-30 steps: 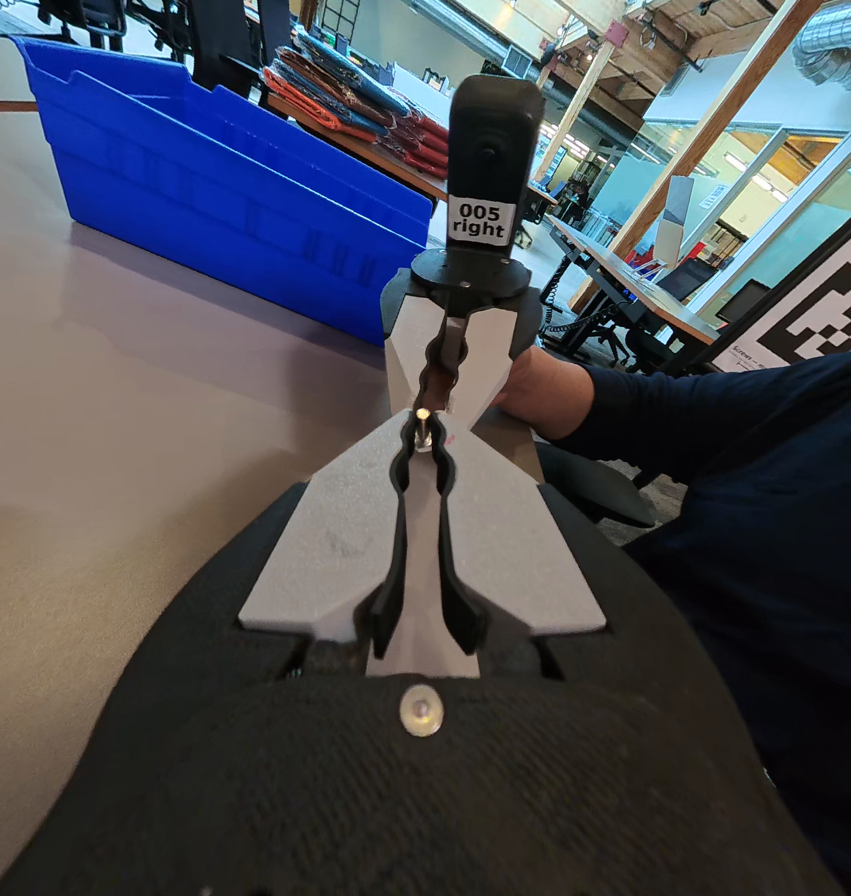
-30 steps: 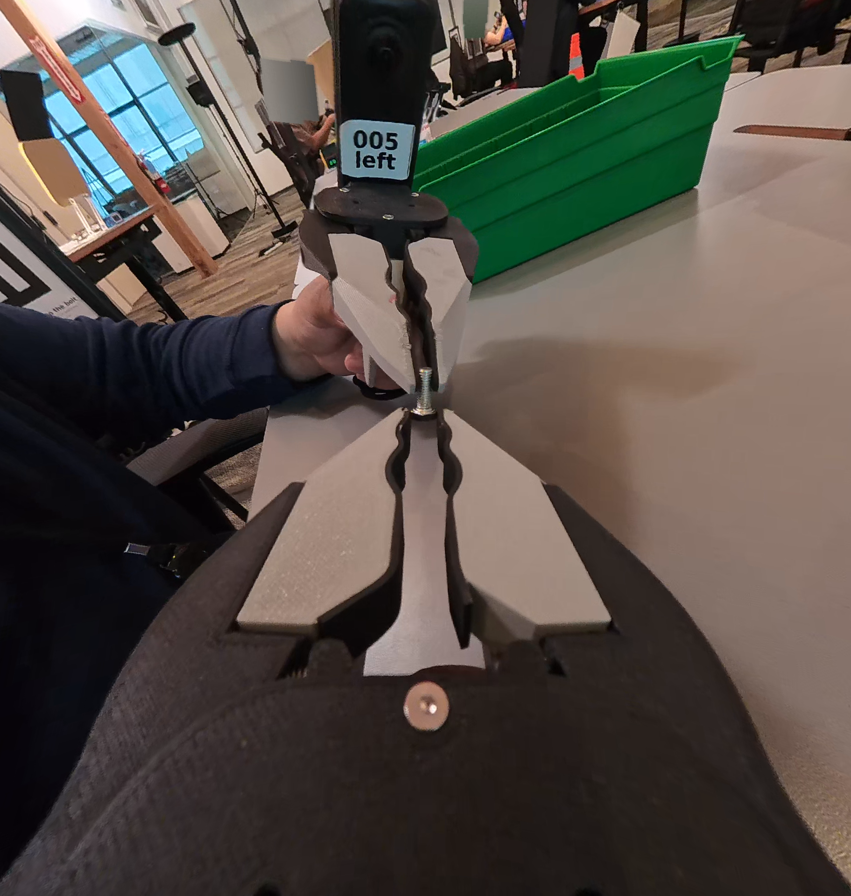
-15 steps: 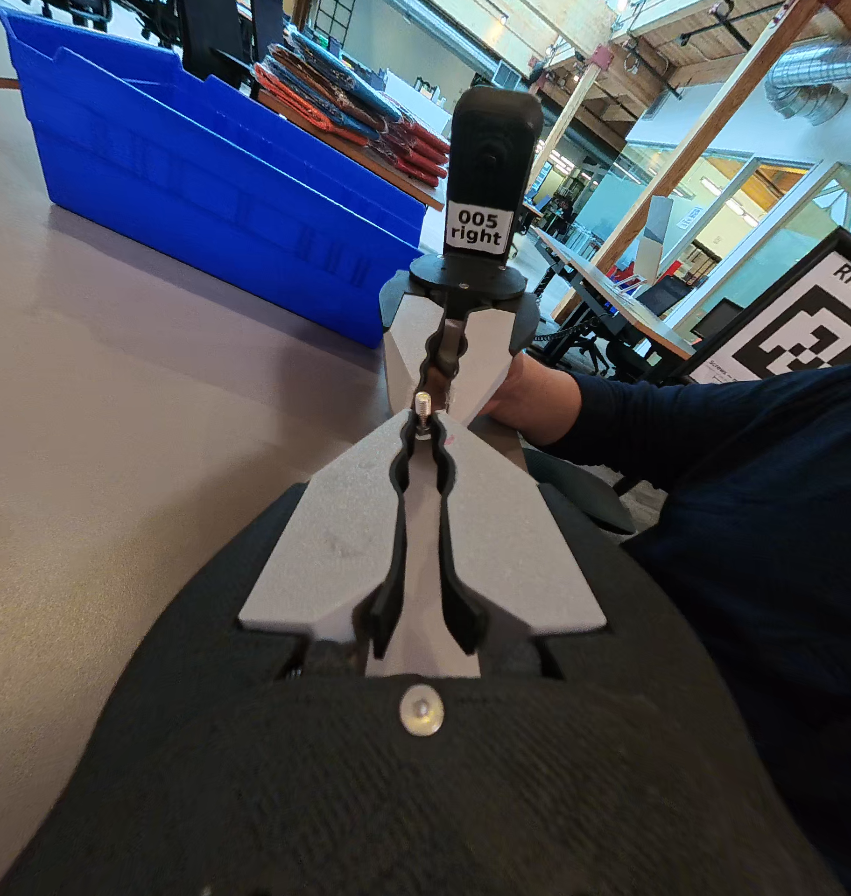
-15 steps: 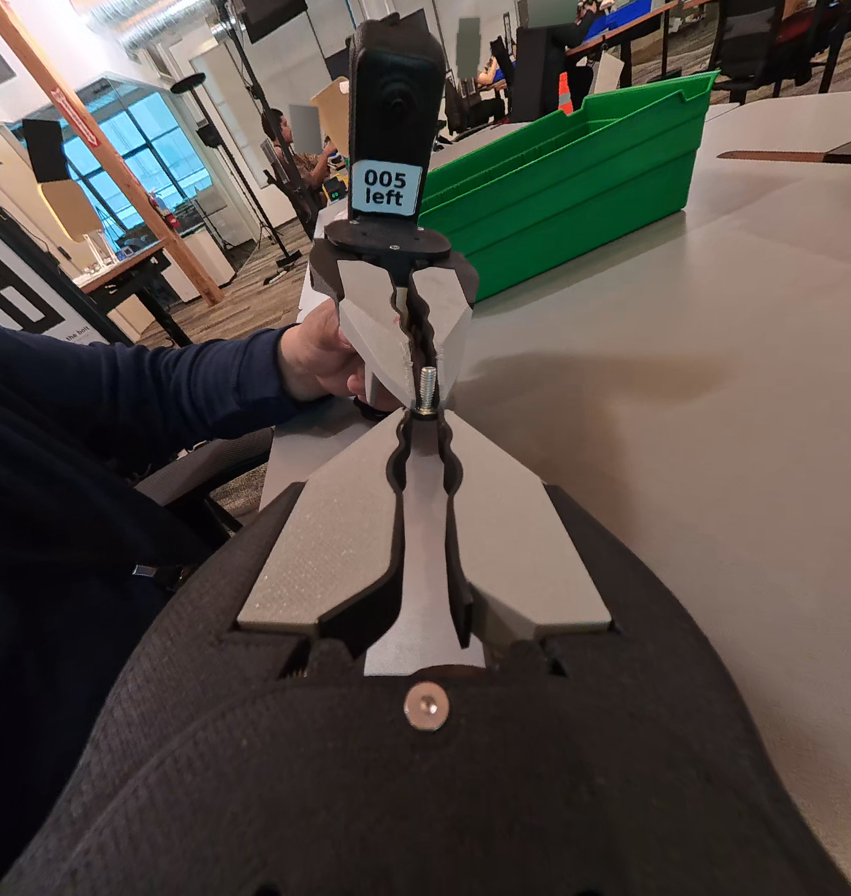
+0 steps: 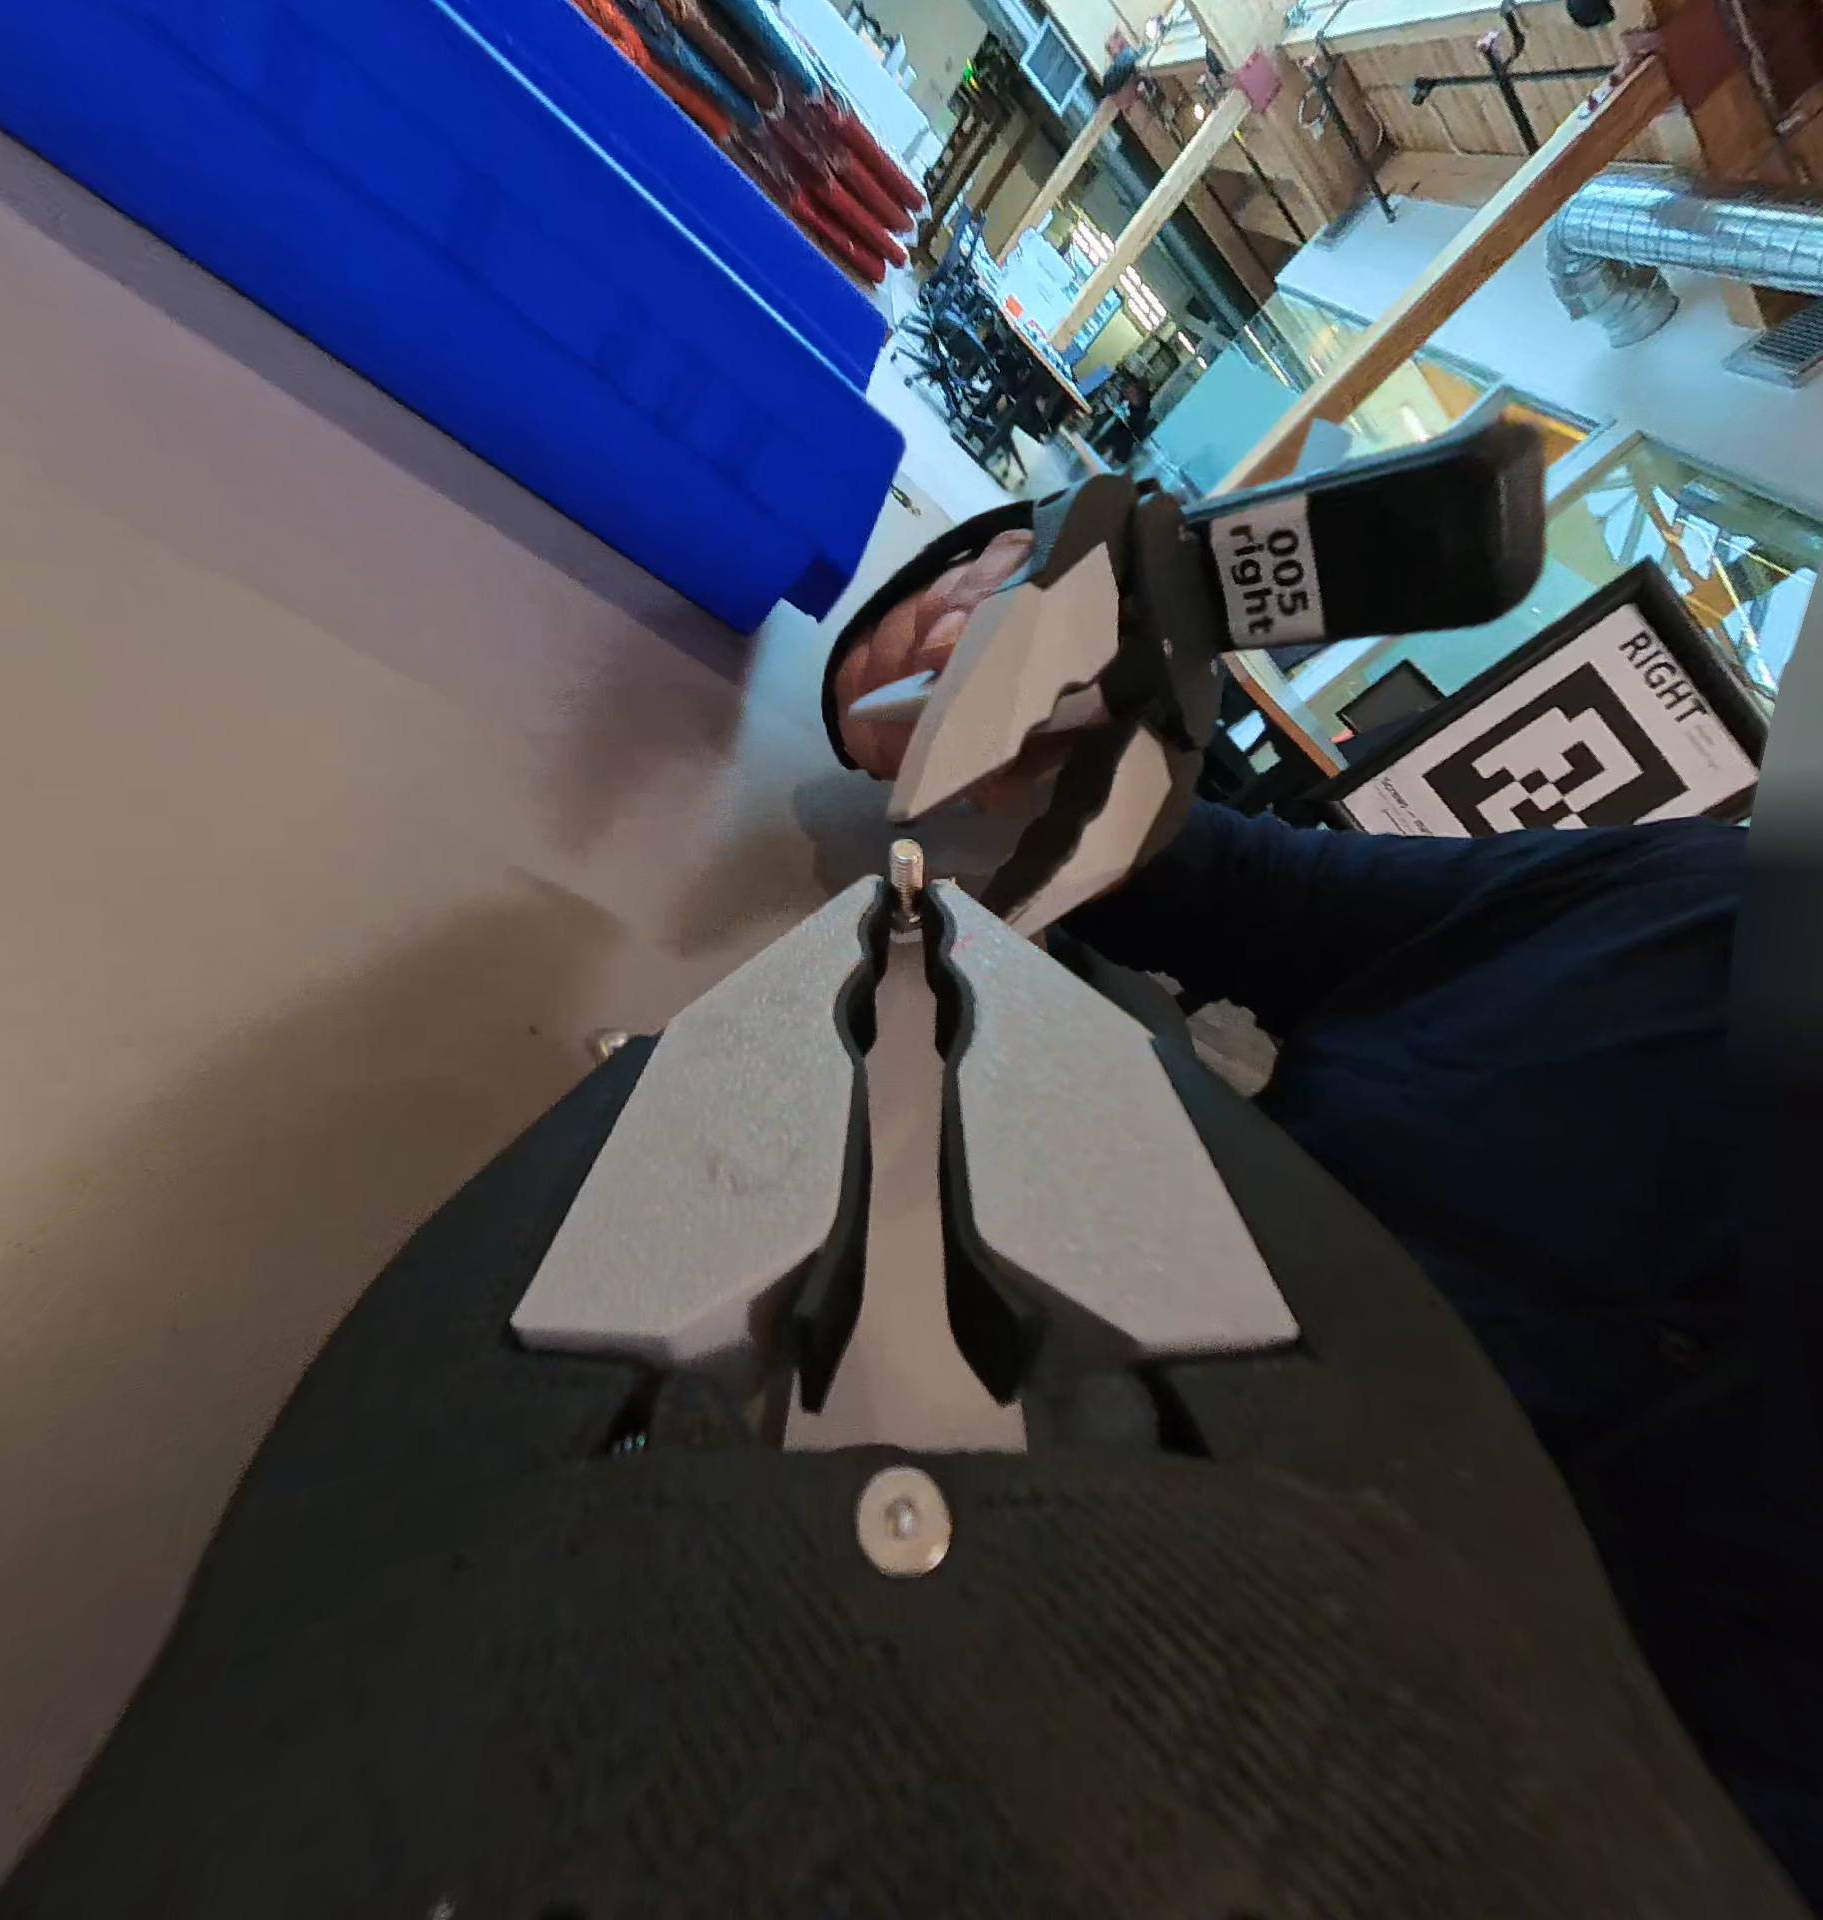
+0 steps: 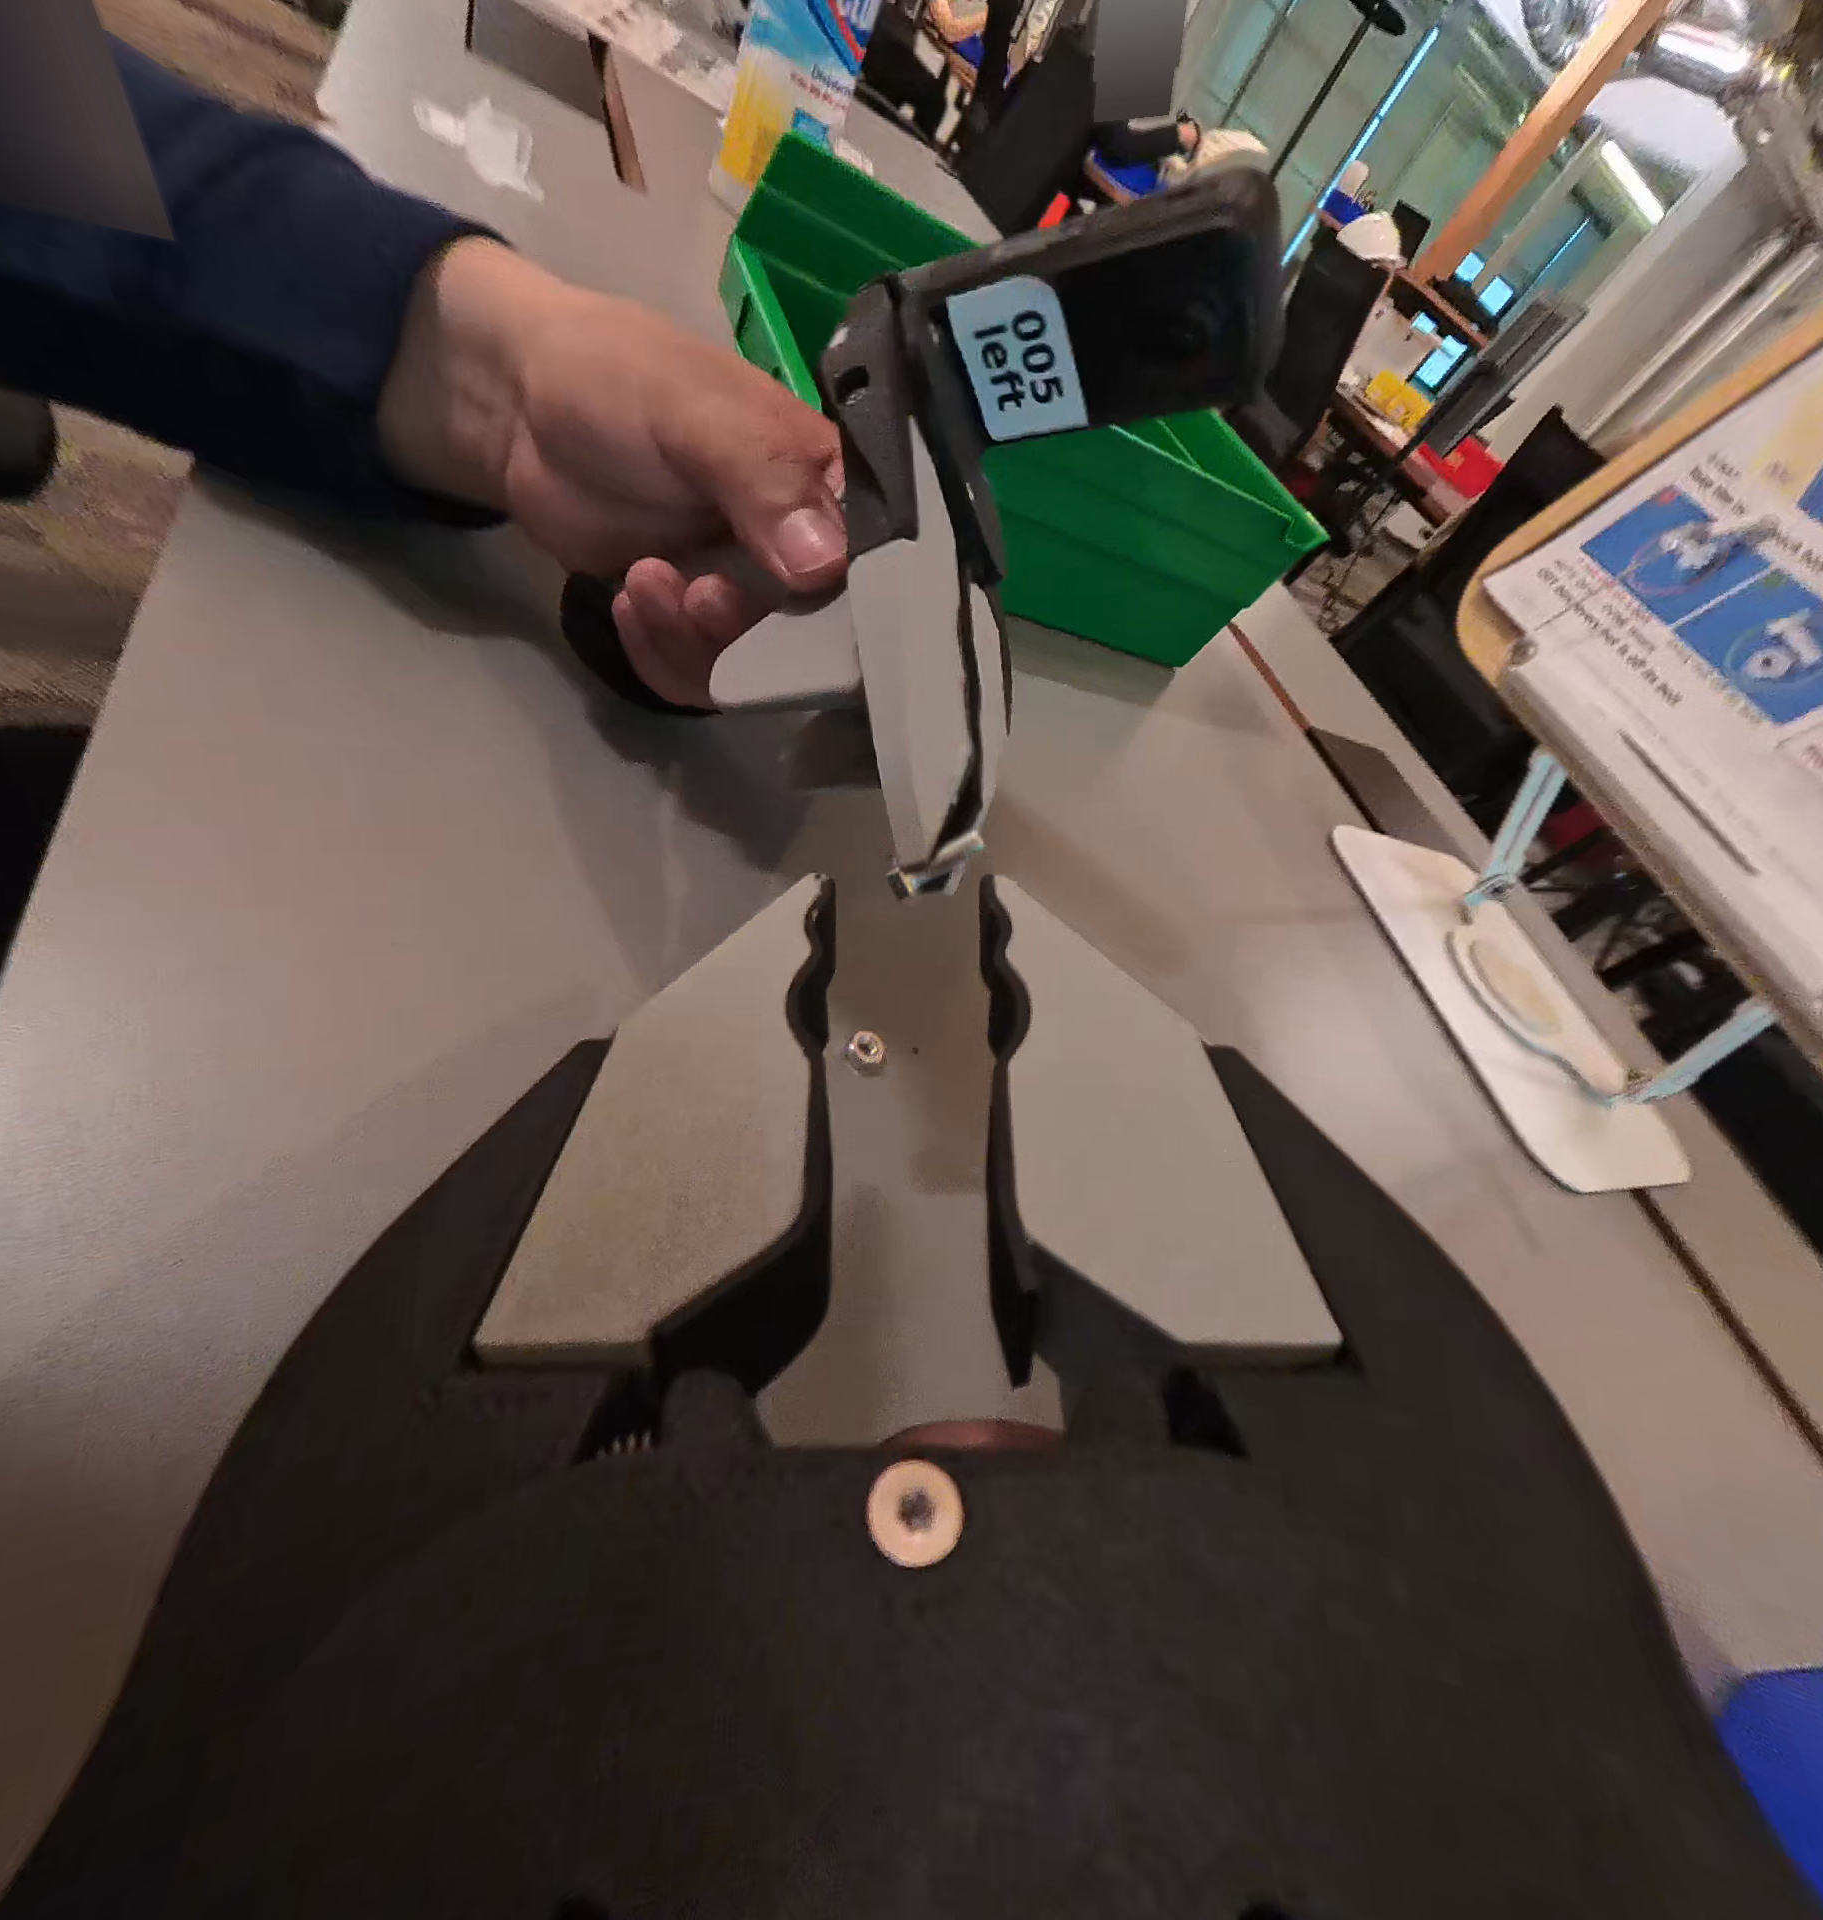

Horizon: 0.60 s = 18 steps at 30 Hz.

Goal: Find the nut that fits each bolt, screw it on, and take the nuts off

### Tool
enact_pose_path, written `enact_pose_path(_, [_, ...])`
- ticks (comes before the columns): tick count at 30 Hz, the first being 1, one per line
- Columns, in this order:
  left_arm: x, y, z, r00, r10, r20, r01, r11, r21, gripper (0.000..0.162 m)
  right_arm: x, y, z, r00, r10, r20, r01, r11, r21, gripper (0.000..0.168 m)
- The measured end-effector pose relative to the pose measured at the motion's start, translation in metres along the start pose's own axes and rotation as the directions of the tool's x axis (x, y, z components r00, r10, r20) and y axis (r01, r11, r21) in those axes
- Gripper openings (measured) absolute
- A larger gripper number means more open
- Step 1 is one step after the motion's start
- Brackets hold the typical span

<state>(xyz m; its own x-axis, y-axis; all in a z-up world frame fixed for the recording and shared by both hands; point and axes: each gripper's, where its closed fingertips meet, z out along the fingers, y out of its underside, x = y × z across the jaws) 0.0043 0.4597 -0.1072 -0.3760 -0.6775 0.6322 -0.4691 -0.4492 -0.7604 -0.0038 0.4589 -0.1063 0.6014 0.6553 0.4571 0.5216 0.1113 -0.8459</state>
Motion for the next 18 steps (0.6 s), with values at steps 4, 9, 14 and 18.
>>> enact_pose_path(4, [0.003,0.008,0.004,0.998,-0.047,-0.033,0.045,0.998,-0.044,0.003,0.000,-0.004,0.006,0.993,-0.108,-0.047,0.107,0.994,-0.014,0.024])
enact_pose_path(9, [0.008,0.009,0.004,0.997,-0.056,-0.054,0.054,0.997,-0.052,0.003,-0.006,0.000,0.007,0.982,-0.181,-0.049,0.179,0.983,-0.046,0.018])
enact_pose_path(14, [0.008,0.002,0.002,0.996,-0.064,-0.056,0.063,0.998,-0.013,0.003,0.000,-0.003,0.008,0.968,-0.220,-0.121,0.214,0.975,-0.059,0.018])
enact_pose_path(18, [0.007,-0.001,0.000,0.995,-0.080,-0.060,0.081,0.997,0.007,0.004,0.004,-0.005,0.013,0.948,-0.251,-0.195,0.238,0.967,-0.089,0.018])
